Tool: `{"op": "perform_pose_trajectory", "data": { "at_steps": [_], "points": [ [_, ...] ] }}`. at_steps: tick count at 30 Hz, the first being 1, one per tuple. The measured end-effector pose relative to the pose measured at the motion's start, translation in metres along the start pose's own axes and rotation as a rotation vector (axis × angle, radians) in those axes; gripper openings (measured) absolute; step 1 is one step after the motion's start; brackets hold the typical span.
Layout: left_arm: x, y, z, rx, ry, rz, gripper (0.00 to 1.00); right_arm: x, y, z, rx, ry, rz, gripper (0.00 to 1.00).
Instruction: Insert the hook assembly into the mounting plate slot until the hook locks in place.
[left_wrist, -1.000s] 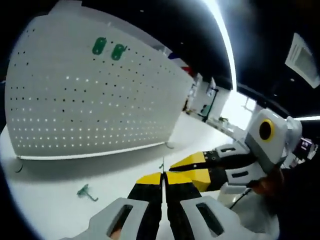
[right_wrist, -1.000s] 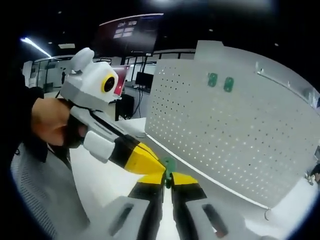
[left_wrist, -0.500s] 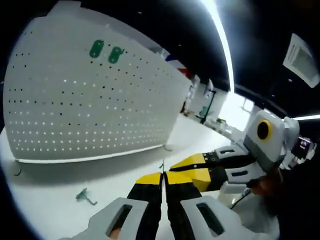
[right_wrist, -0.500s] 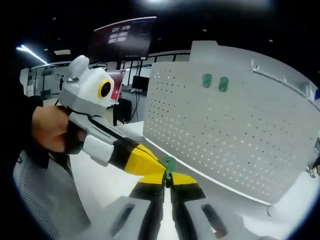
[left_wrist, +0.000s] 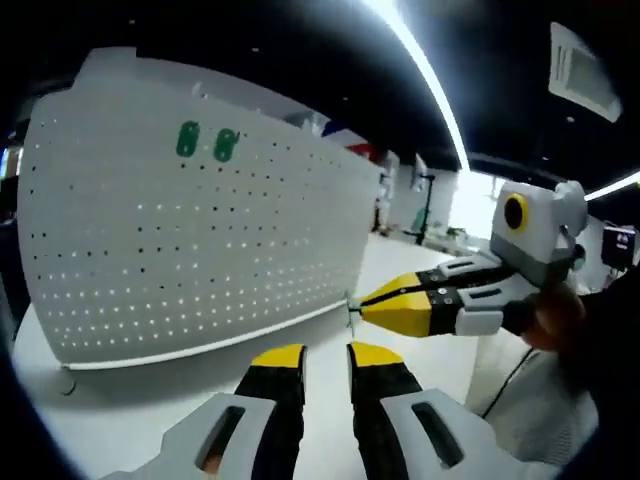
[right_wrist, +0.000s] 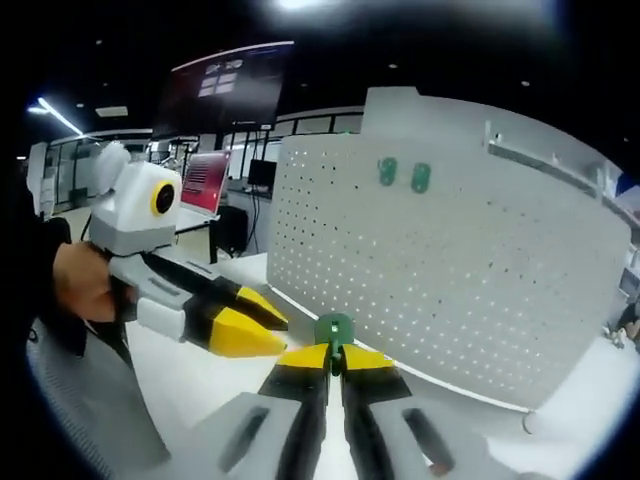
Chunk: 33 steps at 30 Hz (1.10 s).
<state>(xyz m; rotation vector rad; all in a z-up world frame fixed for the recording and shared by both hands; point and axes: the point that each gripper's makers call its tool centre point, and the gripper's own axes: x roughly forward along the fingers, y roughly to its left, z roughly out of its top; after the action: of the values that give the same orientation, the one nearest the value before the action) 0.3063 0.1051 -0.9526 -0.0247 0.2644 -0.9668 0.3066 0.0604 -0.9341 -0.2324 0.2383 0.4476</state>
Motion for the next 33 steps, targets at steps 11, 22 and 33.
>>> {"op": "perform_pose_trajectory", "data": {
  "at_steps": [11,22,33],
  "points": [
    [-0.023,-0.005,0.008,0.142,-0.046,0.034,0.28,0.004,-0.023,0.029,0.01,-0.051,-0.071,0.01],
    [-0.039,-0.001,0.003,0.161,-0.049,0.068,0.33,0.011,-0.035,0.046,0.025,-0.078,-0.098,0.01],
    [-0.042,0.006,-0.012,0.179,-0.012,0.085,0.33,0.018,-0.05,0.057,0.042,-0.099,-0.134,0.01]
  ]
}}
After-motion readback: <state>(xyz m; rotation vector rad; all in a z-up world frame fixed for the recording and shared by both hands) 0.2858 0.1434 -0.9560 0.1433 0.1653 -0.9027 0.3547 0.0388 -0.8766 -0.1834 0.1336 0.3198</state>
